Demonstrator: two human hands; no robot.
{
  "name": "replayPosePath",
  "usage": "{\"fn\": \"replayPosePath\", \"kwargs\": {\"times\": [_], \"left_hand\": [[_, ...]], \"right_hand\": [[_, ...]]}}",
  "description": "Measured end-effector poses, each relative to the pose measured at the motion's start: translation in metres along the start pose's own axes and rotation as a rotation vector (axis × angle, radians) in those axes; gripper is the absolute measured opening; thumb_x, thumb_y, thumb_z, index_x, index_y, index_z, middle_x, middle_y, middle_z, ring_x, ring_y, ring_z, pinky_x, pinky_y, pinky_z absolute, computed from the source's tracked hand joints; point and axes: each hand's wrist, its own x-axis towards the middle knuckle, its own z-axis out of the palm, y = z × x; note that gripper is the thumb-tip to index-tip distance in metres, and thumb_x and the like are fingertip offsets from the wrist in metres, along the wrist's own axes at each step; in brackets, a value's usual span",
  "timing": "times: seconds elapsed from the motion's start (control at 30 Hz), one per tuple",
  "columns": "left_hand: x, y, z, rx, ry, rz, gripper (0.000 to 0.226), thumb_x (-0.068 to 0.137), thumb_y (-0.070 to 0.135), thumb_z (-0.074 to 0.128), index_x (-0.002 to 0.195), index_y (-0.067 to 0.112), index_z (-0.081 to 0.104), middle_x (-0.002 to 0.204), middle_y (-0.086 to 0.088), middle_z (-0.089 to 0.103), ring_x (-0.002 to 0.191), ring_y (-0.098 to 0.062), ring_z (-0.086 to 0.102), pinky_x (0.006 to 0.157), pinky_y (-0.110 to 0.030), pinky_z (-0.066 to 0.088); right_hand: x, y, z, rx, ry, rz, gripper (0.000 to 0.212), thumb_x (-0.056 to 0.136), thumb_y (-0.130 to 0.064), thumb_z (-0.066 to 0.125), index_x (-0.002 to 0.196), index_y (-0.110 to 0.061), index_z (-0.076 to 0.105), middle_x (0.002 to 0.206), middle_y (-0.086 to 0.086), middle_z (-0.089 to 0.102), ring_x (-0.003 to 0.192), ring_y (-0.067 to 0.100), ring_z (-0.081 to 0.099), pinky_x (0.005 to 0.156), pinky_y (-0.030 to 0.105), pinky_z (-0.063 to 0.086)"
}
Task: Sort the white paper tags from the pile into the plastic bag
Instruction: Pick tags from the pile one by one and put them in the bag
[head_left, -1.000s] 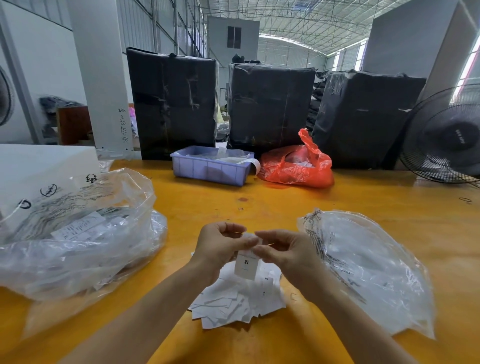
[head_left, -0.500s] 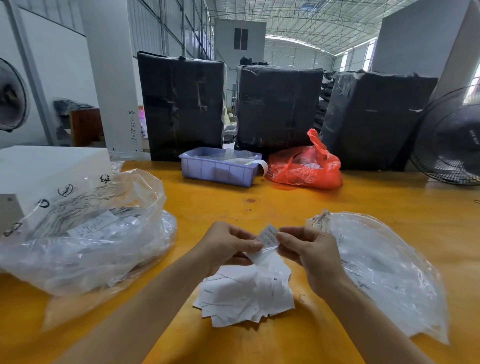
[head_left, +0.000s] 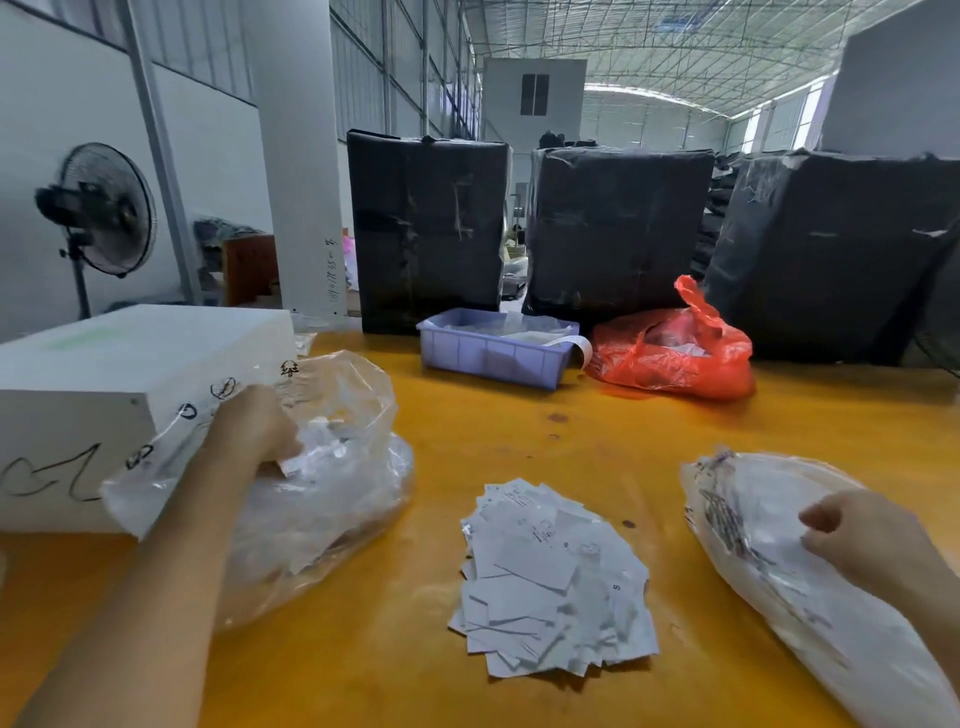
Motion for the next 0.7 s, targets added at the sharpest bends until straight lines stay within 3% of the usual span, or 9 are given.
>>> {"fn": "replayPosePath", "kwargs": {"times": [0.13,0.2,0.27,0.33,0.43,0.5,0.57,0.63,0.7], "left_hand": [[-0.003,0.003,0.010,0.262,0.089,-0.039,0.026,0.081,0.003,0.063,0.107,-0.001,0.063,0.107,-0.021,0.064,0.100,-0.037,0.059,0.078,-0.039,0.050],[-0.006,0.013,0.010,0.342,0.140,-0.059,0.028,0.085,0.007,0.064,0.111,0.001,0.060,0.110,-0.021,0.061,0.102,-0.038,0.056,0.074,-0.038,0.042],[-0.011,0.026,0.010,0.369,0.188,-0.029,0.029,0.086,0.015,0.066,0.112,0.002,0.060,0.107,-0.021,0.061,0.098,-0.037,0.056,0.073,-0.038,0.042],[-0.022,0.045,0.012,0.344,0.268,0.073,0.031,0.087,0.023,0.067,0.110,0.002,0.061,0.099,-0.020,0.061,0.088,-0.034,0.056,0.068,-0.037,0.041],[-0.048,0.077,0.024,0.130,0.335,0.384,0.027,0.087,0.023,0.066,0.107,0.005,0.067,0.099,-0.018,0.066,0.088,-0.033,0.059,0.068,-0.039,0.046],[-0.070,0.095,0.037,-0.041,0.262,0.563,0.026,0.085,0.021,0.068,0.106,0.006,0.069,0.104,-0.016,0.069,0.096,-0.034,0.061,0.079,-0.041,0.049],[-0.091,0.108,0.052,-0.160,0.166,0.676,0.022,0.084,0.019,0.069,0.103,0.007,0.071,0.103,-0.010,0.071,0.095,-0.027,0.063,0.082,-0.034,0.047],[-0.109,0.116,0.069,-0.288,0.053,0.752,0.017,0.084,0.018,0.069,0.099,0.009,0.072,0.097,-0.004,0.072,0.088,-0.018,0.063,0.078,-0.024,0.044],[-0.126,0.123,0.085,-0.417,-0.083,0.800,0.015,0.086,0.019,0.068,0.097,0.010,0.072,0.093,-0.001,0.072,0.083,-0.011,0.063,0.075,-0.017,0.046]], "right_hand": [[-0.001,0.003,0.015,-0.071,-0.083,-0.004,0.048,0.077,-0.025,0.077,0.115,0.001,0.064,0.122,0.017,0.063,0.114,0.030,0.057,0.091,0.033,0.040],[-0.001,0.003,0.017,-0.040,-0.048,0.007,0.040,0.074,-0.026,0.080,0.104,-0.002,0.069,0.112,0.017,0.067,0.099,0.027,0.060,0.082,0.033,0.043],[-0.003,0.001,0.017,-0.020,0.010,-0.008,0.018,0.075,-0.022,0.079,0.084,-0.007,0.072,0.094,0.012,0.071,0.081,0.023,0.058,0.071,0.031,0.045],[-0.004,0.001,0.017,-0.024,0.050,-0.023,0.005,0.080,-0.015,0.072,0.078,-0.010,0.072,0.087,0.007,0.071,0.079,0.022,0.060,0.069,0.030,0.047],[-0.003,0.001,0.015,0.009,0.079,-0.037,0.016,0.086,-0.009,0.061,0.075,-0.007,0.072,0.082,0.009,0.068,0.082,0.025,0.061,0.066,0.028,0.042],[-0.003,-0.002,0.011,0.056,0.113,-0.055,0.031,0.086,-0.006,0.057,0.055,-0.008,0.057,0.063,0.010,0.058,0.065,0.024,0.052,0.057,0.030,0.033],[-0.007,-0.007,0.005,0.144,0.225,-0.057,0.039,0.083,-0.003,0.055,0.047,-0.009,0.040,0.049,0.006,0.044,0.050,0.021,0.042,0.051,0.032,0.030],[-0.012,-0.017,-0.002,0.325,0.351,-0.048,0.031,0.084,-0.005,0.055,0.053,-0.004,0.051,0.053,0.010,0.056,0.053,0.026,0.055,0.052,0.032,0.044],[-0.021,-0.034,-0.009,0.737,0.308,-0.028,0.028,0.088,-0.004,0.052,0.062,-0.002,0.061,0.062,0.013,0.067,0.058,0.026,0.064,0.053,0.034,0.054]]}}
